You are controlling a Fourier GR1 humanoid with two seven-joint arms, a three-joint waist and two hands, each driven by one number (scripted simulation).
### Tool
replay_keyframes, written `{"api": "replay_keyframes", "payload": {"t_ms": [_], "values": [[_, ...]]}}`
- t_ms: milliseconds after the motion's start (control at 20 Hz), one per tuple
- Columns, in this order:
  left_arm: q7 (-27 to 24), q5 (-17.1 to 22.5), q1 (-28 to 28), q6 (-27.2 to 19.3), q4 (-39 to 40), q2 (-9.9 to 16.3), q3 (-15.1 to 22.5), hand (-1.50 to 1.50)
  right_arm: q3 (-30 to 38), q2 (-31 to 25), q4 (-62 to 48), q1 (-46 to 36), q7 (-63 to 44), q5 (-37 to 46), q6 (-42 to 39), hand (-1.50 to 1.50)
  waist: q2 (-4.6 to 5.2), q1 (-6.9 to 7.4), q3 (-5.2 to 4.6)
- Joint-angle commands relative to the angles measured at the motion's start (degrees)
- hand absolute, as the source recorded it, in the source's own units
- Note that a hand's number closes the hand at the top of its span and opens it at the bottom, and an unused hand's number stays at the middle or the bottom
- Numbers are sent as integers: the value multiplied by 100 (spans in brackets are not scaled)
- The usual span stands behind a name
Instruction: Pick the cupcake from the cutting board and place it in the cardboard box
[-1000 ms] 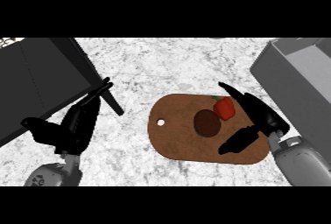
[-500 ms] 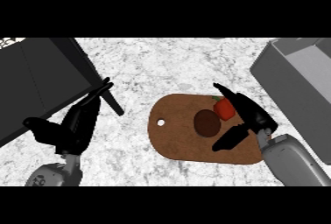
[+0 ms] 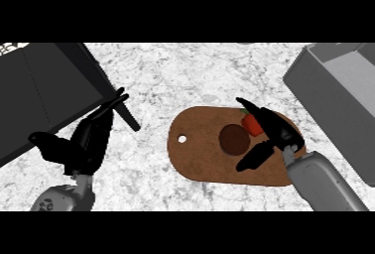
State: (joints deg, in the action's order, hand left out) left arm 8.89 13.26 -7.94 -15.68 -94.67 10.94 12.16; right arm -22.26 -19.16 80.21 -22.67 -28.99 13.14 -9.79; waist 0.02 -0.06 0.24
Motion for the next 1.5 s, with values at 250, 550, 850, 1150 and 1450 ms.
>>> {"api": "replay_keyframes", "payload": {"t_ms": [250,550,850,1150,1450], "values": [[79,44,290,24,-116,349,-592,0,-253,522,-368,217,247,582,255,-150,-2,62,-23],[389,92,-11,90,-93,559,-798,0,61,398,-405,-80,239,443,-129,-150,-2,59,-23],[136,140,-37,143,179,388,-840,0,-114,493,-424,324,768,837,130,150,-1,25,-24],[154,300,191,344,-56,533,-930,0,-268,329,-224,200,929,1438,261,150,-11,49,-25],[289,7,55,27,-27,292,-742,0,-131,599,-244,-78,845,1872,726,150,-11,39,-24]]}}
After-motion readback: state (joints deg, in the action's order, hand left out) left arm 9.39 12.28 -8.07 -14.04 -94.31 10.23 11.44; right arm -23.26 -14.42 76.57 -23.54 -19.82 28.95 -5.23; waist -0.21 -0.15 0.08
